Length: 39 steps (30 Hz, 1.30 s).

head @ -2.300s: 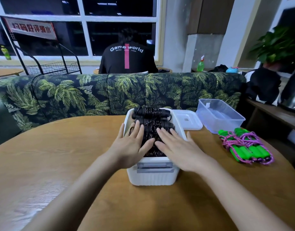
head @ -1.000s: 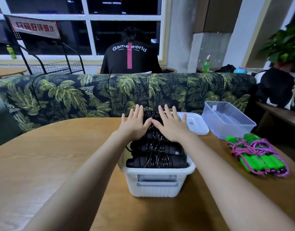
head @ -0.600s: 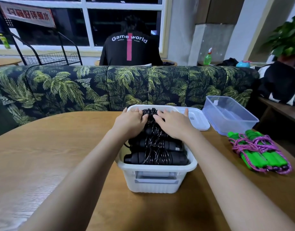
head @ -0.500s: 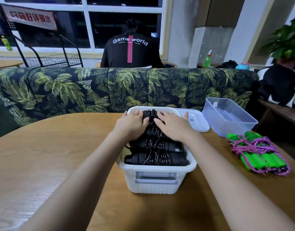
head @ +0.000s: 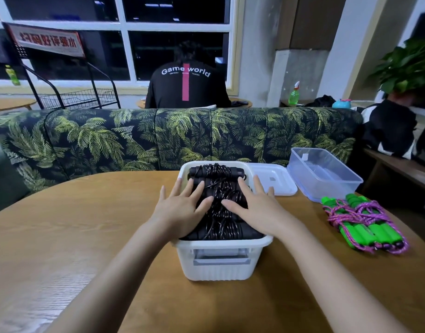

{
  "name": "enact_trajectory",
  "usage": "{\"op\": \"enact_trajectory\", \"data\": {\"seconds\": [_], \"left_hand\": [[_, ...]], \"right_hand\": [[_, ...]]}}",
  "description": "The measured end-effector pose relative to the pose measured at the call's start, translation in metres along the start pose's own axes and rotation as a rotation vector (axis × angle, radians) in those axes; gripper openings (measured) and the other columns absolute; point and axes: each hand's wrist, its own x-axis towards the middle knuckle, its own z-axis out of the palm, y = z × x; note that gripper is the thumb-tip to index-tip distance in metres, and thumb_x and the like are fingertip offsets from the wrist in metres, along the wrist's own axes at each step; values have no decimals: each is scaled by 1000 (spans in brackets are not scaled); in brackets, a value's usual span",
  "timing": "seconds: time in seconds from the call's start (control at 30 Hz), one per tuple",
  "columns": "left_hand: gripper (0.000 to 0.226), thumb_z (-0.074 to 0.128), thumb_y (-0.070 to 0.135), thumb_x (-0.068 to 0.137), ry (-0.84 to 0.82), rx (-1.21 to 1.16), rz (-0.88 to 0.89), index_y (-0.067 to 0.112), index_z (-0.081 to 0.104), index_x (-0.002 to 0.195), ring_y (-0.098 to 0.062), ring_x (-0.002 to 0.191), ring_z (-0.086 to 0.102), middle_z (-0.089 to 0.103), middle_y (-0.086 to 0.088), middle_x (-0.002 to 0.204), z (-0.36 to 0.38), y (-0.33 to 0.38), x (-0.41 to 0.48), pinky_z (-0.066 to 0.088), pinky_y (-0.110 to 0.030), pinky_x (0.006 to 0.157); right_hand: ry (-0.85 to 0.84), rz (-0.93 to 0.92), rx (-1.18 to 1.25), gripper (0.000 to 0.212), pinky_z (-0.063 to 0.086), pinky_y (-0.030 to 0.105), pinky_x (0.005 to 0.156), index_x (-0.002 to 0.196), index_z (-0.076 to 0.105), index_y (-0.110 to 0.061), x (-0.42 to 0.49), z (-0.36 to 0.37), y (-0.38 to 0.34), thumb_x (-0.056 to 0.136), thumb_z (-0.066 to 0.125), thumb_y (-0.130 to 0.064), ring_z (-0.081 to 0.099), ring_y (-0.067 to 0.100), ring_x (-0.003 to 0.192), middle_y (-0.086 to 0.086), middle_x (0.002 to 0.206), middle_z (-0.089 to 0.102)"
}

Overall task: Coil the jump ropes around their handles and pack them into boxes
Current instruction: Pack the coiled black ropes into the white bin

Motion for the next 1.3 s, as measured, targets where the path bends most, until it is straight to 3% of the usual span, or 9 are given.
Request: {"op": "enact_trajectory", "data": {"seconds": [0.13,0.3,0.4,0.57,0.8,0.9,0.97,1.17,1.3], "left_hand": [[62,12,56,102,12,18,-69,32,-2,158,-22,151,-15,-4,3,166,-5,-23,15,-4,-55,119],[61,12,56,102,25,25,-164,33,1,158,-20,152,-12,0,3,166,-12,-69,43,-2,-55,120],[61,13,56,102,32,10,-164,34,3,158,-18,152,-11,2,5,166,-12,-86,53,-2,-55,120],[61,17,55,102,57,-4,-136,33,5,158,-17,152,-12,4,9,165,-8,-92,60,1,-53,120],[91,7,71,77,54,-92,-104,29,11,158,-19,151,-13,10,6,165,-6,-98,64,3,-40,124],[81,12,72,90,57,-84,-100,28,11,158,-19,151,-14,12,3,165,-7,-95,62,-1,-34,121],[65,20,59,102,62,-84,-98,27,11,158,-19,151,-15,11,1,165,-7,-94,62,-3,-31,120],[61,23,53,103,35,-56,-111,30,9,158,-19,151,-16,10,3,165,-8,-93,59,0,-34,120],[76,18,70,93,30,-94,-109,30,11,158,-20,151,-18,13,1,165,-5,-89,54,-1,-34,121]], "right_hand": [[27,-89,182,81,4,54,120,157,0,-40,39,3,-14,91,33,-74,-13,37,150,-2,166,-14],[45,-268,674,57,2,43,124,158,12,-27,87,10,-22,106,28,-46,-2,12,152,-7,166,1],[184,-145,391,53,9,45,122,157,19,-12,113,19,14,109,29,-33,7,21,153,1,166,11],[22,37,-118,58,6,53,121,159,8,-24,148,40,84,108,31,-37,1,22,153,-4,166,4],[202,0,-308,32,37,38,98,130,59,-32,158,50,97,98,56,-35,52,23,119,-3,126,59],[274,6,-293,9,41,33,76,98,69,-26,152,50,98,94,63,-31,60,23,104,-3,107,68],[318,12,-250,10,39,32,69,85,64,-23,146,49,95,95,63,-27,61,24,97,-2,102,68],[568,30,40,21,32,33,60,79,54,-18,139,22,83,95,64,-27,54,19,79,-2,92,63],[718,-64,335,22,42,38,60,74,57,-21,118,-11,58,90,71,-27,56,21,72,-10,77,56]]}}
